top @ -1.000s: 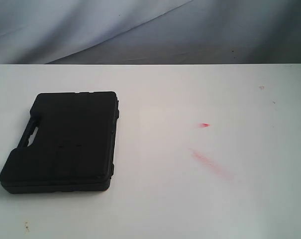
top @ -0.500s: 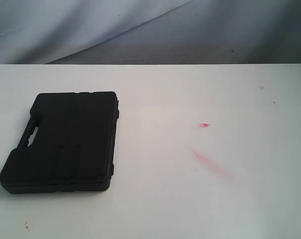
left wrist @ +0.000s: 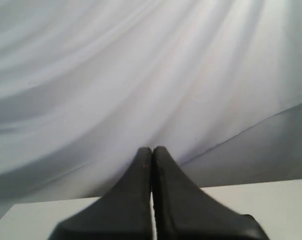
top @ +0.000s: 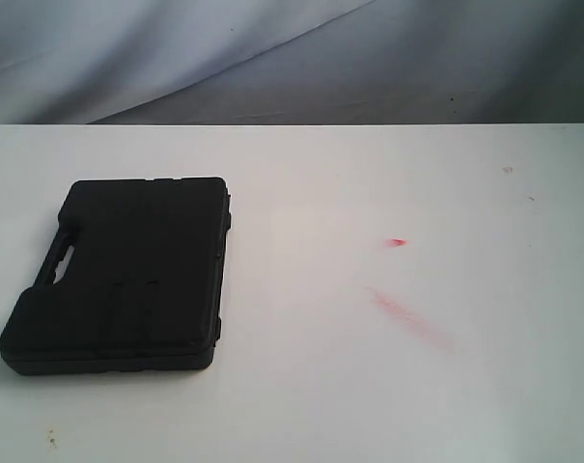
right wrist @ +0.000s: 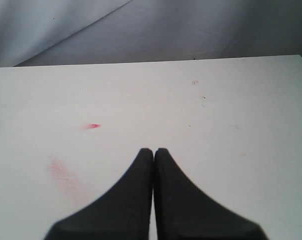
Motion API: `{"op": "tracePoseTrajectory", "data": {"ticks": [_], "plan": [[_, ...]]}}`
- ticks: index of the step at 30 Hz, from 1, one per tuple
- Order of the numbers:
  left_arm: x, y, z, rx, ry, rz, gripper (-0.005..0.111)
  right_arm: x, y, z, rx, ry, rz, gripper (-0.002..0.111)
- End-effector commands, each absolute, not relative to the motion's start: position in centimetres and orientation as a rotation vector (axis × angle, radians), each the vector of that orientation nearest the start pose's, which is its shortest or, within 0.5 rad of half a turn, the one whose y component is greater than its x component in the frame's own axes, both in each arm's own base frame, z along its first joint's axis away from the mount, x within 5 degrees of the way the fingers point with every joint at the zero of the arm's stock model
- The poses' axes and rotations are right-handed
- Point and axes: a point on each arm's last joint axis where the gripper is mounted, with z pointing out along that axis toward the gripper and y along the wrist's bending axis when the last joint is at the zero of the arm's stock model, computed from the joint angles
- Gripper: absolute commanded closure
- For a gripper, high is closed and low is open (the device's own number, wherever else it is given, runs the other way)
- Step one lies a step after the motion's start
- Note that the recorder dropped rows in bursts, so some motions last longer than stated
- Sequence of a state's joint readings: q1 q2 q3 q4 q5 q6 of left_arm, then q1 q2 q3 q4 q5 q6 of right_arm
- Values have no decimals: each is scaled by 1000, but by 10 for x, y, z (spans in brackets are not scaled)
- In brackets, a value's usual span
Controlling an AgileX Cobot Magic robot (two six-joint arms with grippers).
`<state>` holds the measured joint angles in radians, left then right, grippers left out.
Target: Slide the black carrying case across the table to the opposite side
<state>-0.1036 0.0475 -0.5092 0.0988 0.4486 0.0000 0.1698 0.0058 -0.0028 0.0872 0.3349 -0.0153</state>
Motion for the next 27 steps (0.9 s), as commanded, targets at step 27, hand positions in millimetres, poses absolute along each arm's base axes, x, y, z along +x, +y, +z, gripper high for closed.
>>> {"op": "tracePoseTrajectory", "data": {"ticks": [27], "plan": [[56,-7,204,46,1590,-134,107,53,12,183,-106,1817,197,108]]}}
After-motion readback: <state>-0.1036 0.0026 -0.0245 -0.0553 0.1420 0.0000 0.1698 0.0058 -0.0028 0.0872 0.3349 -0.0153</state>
